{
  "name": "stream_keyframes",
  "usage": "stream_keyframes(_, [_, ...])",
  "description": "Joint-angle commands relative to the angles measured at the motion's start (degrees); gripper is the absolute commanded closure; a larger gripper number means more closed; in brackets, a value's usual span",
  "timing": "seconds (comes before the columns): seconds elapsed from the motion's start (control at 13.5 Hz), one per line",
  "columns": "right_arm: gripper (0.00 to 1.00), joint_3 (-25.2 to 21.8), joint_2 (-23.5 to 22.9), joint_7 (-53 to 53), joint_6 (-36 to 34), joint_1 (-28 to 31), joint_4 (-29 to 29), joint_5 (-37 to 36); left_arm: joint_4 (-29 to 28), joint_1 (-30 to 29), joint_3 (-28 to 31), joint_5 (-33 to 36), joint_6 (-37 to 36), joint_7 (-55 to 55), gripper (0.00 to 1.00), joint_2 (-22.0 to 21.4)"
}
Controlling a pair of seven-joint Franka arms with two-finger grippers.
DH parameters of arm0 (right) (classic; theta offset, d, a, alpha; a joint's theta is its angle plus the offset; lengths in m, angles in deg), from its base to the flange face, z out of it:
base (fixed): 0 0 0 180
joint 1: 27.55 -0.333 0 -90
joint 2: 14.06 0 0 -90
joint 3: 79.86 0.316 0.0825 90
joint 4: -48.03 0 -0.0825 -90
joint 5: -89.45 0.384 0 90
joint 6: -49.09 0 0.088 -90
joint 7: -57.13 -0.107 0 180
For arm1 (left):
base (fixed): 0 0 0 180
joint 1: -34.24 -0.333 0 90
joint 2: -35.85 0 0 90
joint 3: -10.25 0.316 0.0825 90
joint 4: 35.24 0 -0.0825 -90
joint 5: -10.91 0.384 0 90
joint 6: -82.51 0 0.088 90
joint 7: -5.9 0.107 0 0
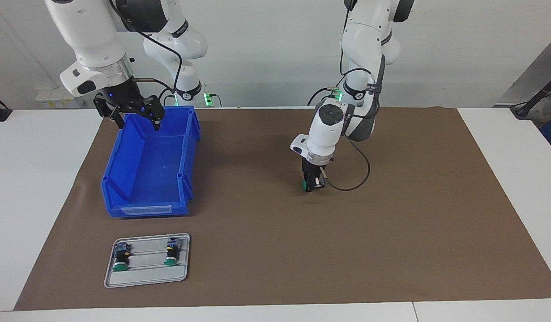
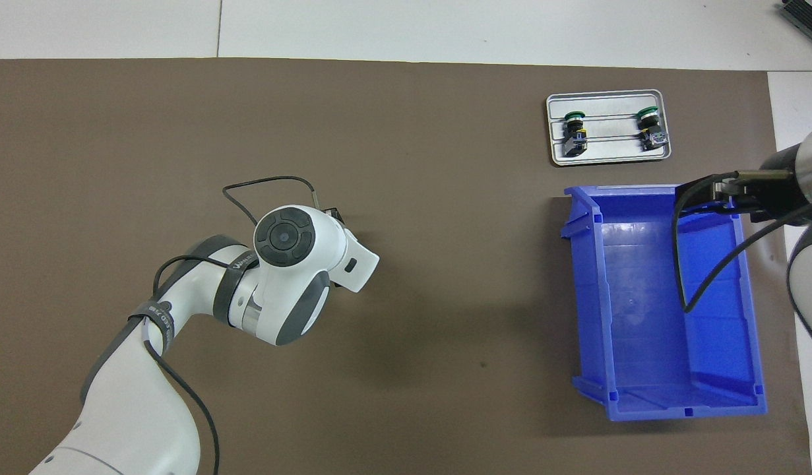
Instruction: Place and press button with both arms
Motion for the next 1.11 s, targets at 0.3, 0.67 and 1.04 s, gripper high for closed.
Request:
stream_keyframes(0.3, [0.0,0.5,0.0,1.2,-0.5,0.7,0.1,0.0,3.1,-6.4,-0.6,-2.5,-3.8,0.0,1.0,-5.1])
stream_keyframes(0.67, [0.0,0.5,0.0,1.2,-0.5,0.7,0.1,0.0,10.3,-12.1,-0.2,-15.2,-19.6,8.5,1.0,-7.0])
stream_keyframes(1.04, [0.0,0.5,0.0,1.2,-0.5,0.7,0.1,0.0,9.6,-22.9,-0.3,-23.2,-28.6,22.7,1.0,-9.3])
